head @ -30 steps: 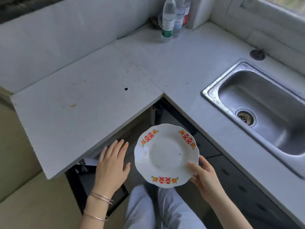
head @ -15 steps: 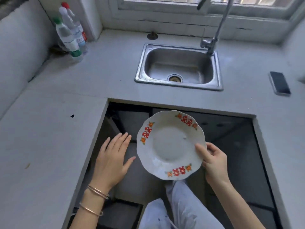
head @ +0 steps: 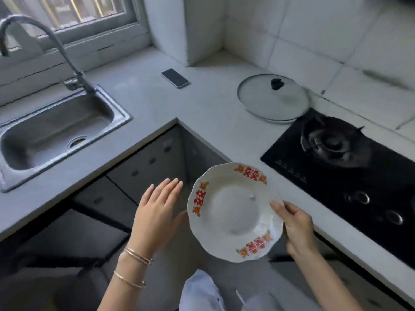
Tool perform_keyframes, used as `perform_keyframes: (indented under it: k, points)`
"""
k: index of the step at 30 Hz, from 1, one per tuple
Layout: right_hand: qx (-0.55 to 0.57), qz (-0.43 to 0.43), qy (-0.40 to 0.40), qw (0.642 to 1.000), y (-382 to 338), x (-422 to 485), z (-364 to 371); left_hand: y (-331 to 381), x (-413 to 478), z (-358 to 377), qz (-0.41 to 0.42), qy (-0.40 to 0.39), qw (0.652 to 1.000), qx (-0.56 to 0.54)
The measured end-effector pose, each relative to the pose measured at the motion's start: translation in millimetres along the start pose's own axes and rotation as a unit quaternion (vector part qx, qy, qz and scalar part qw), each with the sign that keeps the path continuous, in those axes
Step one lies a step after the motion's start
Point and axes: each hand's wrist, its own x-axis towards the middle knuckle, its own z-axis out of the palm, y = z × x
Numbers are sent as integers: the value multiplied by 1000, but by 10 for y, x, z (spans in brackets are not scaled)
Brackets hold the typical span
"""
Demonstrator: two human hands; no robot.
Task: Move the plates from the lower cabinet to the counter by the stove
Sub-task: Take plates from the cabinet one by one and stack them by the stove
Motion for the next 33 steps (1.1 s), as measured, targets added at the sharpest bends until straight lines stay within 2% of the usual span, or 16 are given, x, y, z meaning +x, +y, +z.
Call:
perform_keyframes:
  k: [6,13,23,29,33]
  points:
    - [43,-14,156,987,-35,-296,-1402,1269,532,236,180,-17,983,-16]
    - [118,-12,302,946,130,-951,-3065,3030,609,562,366,-20,929,-56]
    - [231,-23,482,845,448,-2108,-4705,5187,104,879,529,-56,841,-101]
    - [262,-39,531,805,444,-2348,-5316,6111,-25,1014,605,-58,788,-99]
    - [265,-45,551,790,387,-2232,-5762,6644,22,1162,626,-59,773,-88]
